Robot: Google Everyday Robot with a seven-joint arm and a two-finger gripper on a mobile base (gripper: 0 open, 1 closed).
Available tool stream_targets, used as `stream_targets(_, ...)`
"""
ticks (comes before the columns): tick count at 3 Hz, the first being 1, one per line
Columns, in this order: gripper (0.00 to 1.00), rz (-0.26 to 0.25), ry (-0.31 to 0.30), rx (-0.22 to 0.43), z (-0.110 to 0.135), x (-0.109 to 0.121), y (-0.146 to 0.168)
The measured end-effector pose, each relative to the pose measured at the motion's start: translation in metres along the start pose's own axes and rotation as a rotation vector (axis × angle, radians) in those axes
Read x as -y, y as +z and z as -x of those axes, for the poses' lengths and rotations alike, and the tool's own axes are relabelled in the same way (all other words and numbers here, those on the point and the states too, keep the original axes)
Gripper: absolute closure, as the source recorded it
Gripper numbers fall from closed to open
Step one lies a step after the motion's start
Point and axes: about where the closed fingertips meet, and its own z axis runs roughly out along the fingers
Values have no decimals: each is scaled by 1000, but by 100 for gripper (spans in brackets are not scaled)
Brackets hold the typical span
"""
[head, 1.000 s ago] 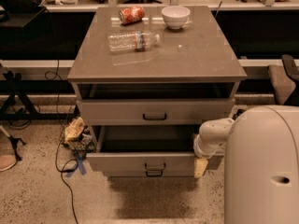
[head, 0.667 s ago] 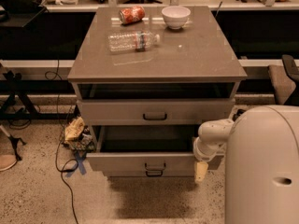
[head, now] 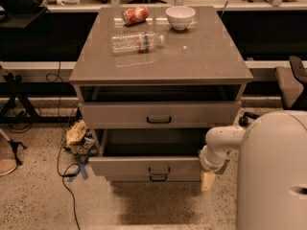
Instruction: Open middle drawer
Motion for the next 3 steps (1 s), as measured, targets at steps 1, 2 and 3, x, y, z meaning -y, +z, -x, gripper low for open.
stream_targets(1, 39, 33, 2, 6, -1, -7, 5)
stream_targets(2, 62, 50, 15, 6, -4, -15, 6)
stream_targets(3, 85, 45, 24, 7, -6, -17, 4)
